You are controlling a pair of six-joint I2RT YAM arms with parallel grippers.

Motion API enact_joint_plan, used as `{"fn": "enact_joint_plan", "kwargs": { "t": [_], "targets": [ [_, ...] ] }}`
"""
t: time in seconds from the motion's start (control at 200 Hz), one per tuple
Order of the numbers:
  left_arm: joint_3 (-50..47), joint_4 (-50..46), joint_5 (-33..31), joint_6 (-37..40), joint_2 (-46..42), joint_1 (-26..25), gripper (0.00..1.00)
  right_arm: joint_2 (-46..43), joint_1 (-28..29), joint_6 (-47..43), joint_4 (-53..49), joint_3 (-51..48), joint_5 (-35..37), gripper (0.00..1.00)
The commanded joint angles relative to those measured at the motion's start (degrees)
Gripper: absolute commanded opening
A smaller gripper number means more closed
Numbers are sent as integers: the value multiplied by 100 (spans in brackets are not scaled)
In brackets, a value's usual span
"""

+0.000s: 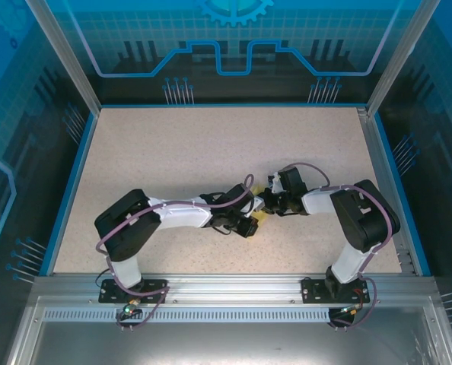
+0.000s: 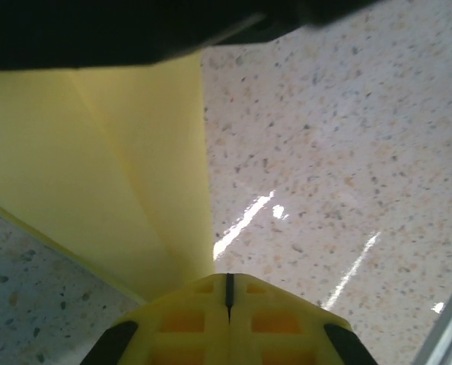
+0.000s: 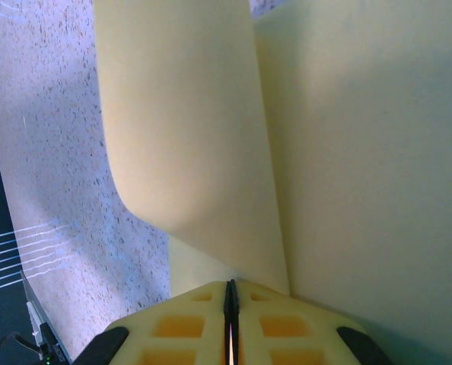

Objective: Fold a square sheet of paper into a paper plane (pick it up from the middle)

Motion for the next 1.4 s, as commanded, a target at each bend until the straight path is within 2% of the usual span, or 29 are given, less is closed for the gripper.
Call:
{"fn": "enact_joint_plan", "kwargs": {
  "t": [0.0, 0.46, 0.83, 1.105, 1.215, 1.396],
  "targets": [
    [-153, 214, -82, 224, 63, 108, 0, 220, 61, -62, -650, -199, 218, 11],
    [-1010, 777, 467, -205, 112, 90, 0, 161, -42, -97, -826, -168, 388, 11],
    [-1525, 801, 769, -485, -240, -222, 0, 222, -129, -144, -872, -161, 490, 11],
    [-1393, 619, 1040, -520, -663, -233, 0, 289, -107, -149, -768, -197, 423, 11],
    [-1127, 737, 1022, -566, -792, -83, 0, 279, -62, -96, -676, -245, 382, 11],
    [-818, 1168, 597, -625, -947, 224, 0, 190, -27, -14, -523, -343, 296, 11]
  ]
}}
